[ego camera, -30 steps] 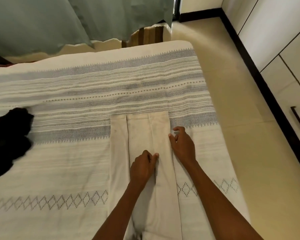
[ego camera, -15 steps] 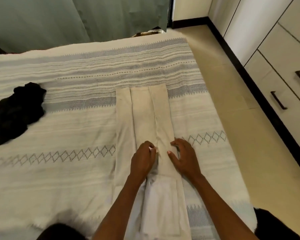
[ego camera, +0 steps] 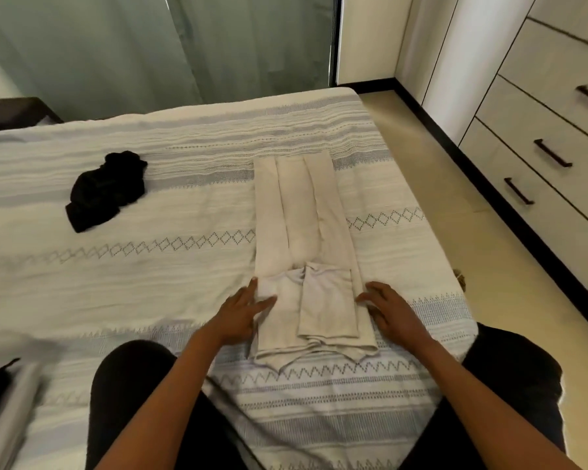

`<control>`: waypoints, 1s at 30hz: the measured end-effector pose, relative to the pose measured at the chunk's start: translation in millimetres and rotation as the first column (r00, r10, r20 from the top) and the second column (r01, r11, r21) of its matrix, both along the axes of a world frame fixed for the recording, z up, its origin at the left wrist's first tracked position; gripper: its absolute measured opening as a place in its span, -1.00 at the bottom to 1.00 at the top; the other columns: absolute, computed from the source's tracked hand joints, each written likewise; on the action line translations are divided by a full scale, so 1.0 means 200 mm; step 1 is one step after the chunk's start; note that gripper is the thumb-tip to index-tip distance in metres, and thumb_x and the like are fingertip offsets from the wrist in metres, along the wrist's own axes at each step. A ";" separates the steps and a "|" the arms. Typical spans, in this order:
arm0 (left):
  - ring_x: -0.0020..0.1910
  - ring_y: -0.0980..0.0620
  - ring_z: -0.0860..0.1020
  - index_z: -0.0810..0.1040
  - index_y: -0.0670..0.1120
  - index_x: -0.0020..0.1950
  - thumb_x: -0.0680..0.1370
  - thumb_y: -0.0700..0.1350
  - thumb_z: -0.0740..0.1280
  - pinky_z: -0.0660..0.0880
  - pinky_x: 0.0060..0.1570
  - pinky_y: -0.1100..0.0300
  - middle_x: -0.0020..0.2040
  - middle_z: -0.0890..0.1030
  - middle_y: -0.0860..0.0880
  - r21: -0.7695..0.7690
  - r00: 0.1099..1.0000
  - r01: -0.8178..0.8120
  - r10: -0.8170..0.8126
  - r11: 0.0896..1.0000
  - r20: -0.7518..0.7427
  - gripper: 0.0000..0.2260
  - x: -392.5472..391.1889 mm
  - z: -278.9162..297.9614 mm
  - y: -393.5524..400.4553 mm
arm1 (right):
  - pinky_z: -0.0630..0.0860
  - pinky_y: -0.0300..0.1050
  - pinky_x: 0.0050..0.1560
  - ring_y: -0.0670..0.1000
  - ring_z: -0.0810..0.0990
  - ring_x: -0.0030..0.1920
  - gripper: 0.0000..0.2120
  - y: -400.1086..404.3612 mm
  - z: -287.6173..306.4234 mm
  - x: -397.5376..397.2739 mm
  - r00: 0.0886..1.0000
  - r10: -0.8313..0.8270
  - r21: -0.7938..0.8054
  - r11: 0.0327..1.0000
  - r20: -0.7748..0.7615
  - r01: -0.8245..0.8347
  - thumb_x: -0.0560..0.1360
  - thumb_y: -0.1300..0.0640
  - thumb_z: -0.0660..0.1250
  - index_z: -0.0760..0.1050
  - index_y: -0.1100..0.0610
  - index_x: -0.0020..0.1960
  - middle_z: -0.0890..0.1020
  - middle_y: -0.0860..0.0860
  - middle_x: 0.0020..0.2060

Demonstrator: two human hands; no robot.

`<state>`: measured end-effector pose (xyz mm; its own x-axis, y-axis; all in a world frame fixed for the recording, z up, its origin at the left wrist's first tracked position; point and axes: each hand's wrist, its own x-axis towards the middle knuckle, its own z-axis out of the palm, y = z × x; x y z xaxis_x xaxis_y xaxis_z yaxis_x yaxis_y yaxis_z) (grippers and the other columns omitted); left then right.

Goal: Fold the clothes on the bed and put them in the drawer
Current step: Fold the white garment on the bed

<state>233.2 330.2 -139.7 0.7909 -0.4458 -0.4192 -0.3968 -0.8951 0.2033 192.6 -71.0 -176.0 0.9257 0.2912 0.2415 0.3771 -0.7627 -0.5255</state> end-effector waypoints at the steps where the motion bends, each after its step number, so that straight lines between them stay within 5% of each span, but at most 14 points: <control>1: 0.59 -0.24 -0.16 -0.17 0.30 0.55 0.57 -0.03 0.26 0.05 0.53 -0.14 0.54 -0.40 -0.12 0.074 0.999 0.030 -0.026 0.997 -0.047 -0.26 -0.02 0.00 0.02 | 0.57 0.11 0.16 0.16 0.51 0.28 -0.68 -0.02 -0.01 -0.03 1.000 0.022 -0.032 0.999 -0.001 -0.022 0.56 0.11 0.22 0.55 0.03 0.29 0.45 0.15 0.35; 4: 0.56 -0.20 -0.31 -0.39 0.33 0.47 0.58 0.30 0.21 -0.10 0.52 -0.16 0.50 -0.48 -0.05 0.149 0.995 0.076 -0.065 0.986 -0.079 -0.22 -0.17 0.03 0.07 | 0.55 0.11 0.20 0.18 0.50 0.31 -0.64 -0.05 -0.01 -0.08 0.998 0.059 -0.108 0.992 -0.007 -0.059 0.62 0.00 0.20 0.48 -0.03 0.40 0.43 0.17 0.40; 7: 0.53 -0.16 -0.36 -0.38 0.26 0.54 0.49 0.36 0.27 -0.14 0.50 -0.21 0.53 -0.46 -0.05 0.175 0.997 0.076 -0.077 0.982 0.000 -0.08 -0.29 0.00 0.10 | 0.47 0.13 0.32 0.17 0.42 0.40 -0.56 -0.07 -0.02 -0.15 0.993 0.115 -0.178 0.978 0.017 -0.110 0.63 -0.07 0.19 0.37 -0.07 0.50 0.37 0.16 0.47; 10: 0.56 -0.25 0.00 -0.15 0.17 0.62 0.40 0.40 0.33 0.13 0.43 -0.29 0.63 -0.14 -0.10 0.151 0.943 0.142 -0.180 0.978 0.280 -0.03 -0.34 -0.04 0.12 | 0.38 0.20 0.40 0.17 0.36 0.45 -0.49 -0.08 -0.01 -0.20 0.988 0.151 -0.237 0.961 0.022 -0.142 0.62 -0.11 0.19 0.26 -0.15 0.55 0.28 0.14 0.54; 14: 0.52 -0.21 0.26 0.09 0.11 0.62 0.54 0.38 0.12 0.32 0.37 -0.26 0.61 0.15 -0.09 0.192 0.859 0.307 -0.359 0.932 0.366 -0.29 -0.37 -0.01 0.10 | 0.21 0.19 0.48 0.15 0.22 0.55 -0.42 -0.04 0.02 -0.23 0.984 0.175 -0.369 0.917 0.027 -0.153 0.62 -0.24 0.11 0.06 -0.24 0.60 0.14 0.10 0.60; 18: 0.51 -0.05 0.31 0.40 0.07 0.50 0.63 0.15 0.10 0.25 0.45 -0.13 0.52 0.36 0.00 0.090 0.809 0.379 -0.377 0.921 0.451 -0.55 -0.33 0.02 0.04 | 0.07 0.04 0.55 0.10 0.09 0.60 -0.53 0.01 0.03 -0.21 0.963 0.268 -0.408 0.882 0.026 -0.235 0.67 -0.24 0.02 0.22 -0.22 0.56 0.13 -0.04 0.62; 21: 0.36 -0.02 0.50 0.55 -0.03 0.31 0.65 0.08 0.10 0.36 0.37 -0.03 0.32 0.58 -0.03 -0.146 0.855 0.312 -0.211 0.939 0.473 -0.62 -0.32 0.04 0.01 | -0.04 -0.10 0.57 -0.03 0.07 0.61 -0.61 0.04 0.06 -0.17 0.970 0.241 -0.213 0.949 0.009 -0.234 0.63 -0.02 0.13 0.46 -0.13 0.43 0.28 -0.17 0.54; 25: -0.22 0.10 0.55 0.52 0.05 0.02 0.58 0.17 0.09 0.46 -0.16 0.07 -0.17 0.63 0.01 -0.542 0.964 -0.177 0.255 0.822 0.072 -0.71 -0.35 0.21 -0.08 | 0.30 -0.08 0.43 -0.09 0.39 0.41 -0.66 0.08 0.15 -0.17 0.995 0.044 0.184 0.982 -0.094 -0.026 0.60 0.07 0.19 0.62 0.13 0.26 0.60 -0.04 0.27; 28: -0.29 0.13 0.53 0.56 -0.10 -0.13 0.56 0.07 0.21 0.40 -0.24 0.14 -0.24 0.62 -0.06 -0.615 0.900 -0.430 0.363 0.661 -0.240 -0.72 -0.36 0.27 -0.13 | 0.50 -0.01 0.05 0.16 0.67 0.07 -0.66 0.10 0.23 -0.18 0.912 0.061 0.481 0.863 -0.406 0.156 0.51 -0.02 0.27 0.67 0.21 0.01 0.72 0.17 -0.03; 30: -0.20 -0.01 0.63 0.63 -0.19 -0.06 0.60 -0.10 0.26 0.52 -0.22 0.12 -0.17 0.68 -0.13 -0.579 0.747 -0.665 0.404 0.472 -0.529 -0.79 -0.34 0.28 -0.16 | 0.51 -0.02 0.07 0.10 0.69 0.04 -0.72 0.11 0.27 -0.14 0.828 0.064 0.536 0.790 -0.558 0.300 0.50 0.02 0.31 0.70 0.18 0.00 0.74 0.13 -0.07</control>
